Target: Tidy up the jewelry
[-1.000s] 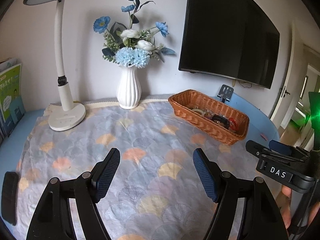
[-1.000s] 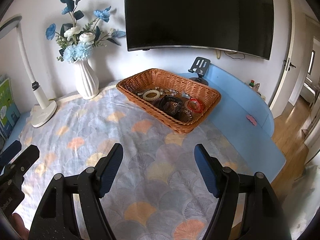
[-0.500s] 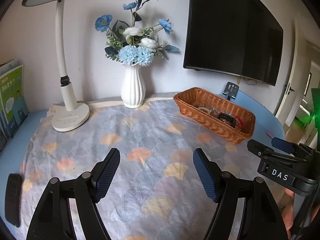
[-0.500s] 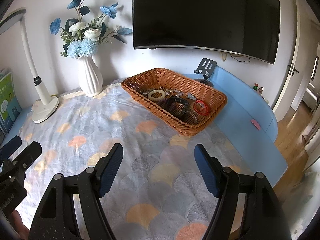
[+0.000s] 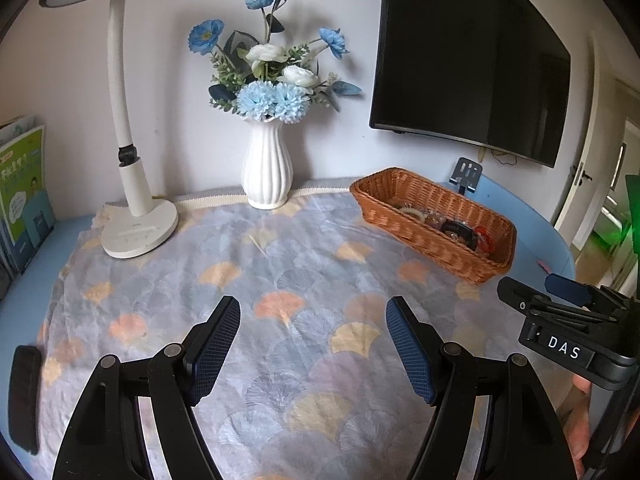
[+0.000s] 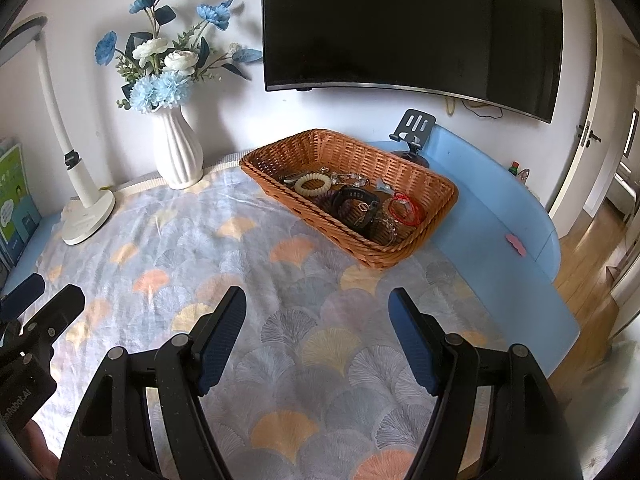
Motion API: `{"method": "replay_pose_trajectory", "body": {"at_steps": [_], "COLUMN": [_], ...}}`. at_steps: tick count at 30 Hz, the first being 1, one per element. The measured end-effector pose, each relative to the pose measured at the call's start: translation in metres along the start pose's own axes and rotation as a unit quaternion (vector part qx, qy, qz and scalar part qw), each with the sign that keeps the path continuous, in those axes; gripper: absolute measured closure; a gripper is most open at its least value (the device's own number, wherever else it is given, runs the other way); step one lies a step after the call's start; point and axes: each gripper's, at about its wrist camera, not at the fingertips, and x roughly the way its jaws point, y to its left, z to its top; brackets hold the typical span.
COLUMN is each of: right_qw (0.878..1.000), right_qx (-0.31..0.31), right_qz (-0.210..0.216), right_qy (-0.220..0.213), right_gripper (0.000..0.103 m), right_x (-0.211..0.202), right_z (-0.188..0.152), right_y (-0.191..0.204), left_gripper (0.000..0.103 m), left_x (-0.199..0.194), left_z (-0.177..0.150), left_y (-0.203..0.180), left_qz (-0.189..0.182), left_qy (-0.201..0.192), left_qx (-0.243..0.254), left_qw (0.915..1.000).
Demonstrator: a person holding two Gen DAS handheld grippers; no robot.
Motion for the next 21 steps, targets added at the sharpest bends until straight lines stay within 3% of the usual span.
{"method": "replay_pose_trajectory", "body": {"at_steps": [16,21], "right_qw": [1.000,1.000], "right_qx": [-0.005,-0.009], "right_qz": [-0.001,-0.001], "right_qy": [-0.001,0.000], "right_gripper": [0.027,0.027], "right_x": [0.0009,0.0024], "right_z": [0.0017,0.0018], "right_y": [0.0023,0.0030], "left_gripper": [0.026,0.026], "left_x": [0.0018,-0.0041], "left_z": [-0.0001,-0.0012], "left_y": [0.0001,-0.0034], "left_qz": [0.000,0.039], "left_qy": [0.001,-0.029], "left_qx": [-0.002,0.015], "left_qw": [1.0000,0.9987]}}
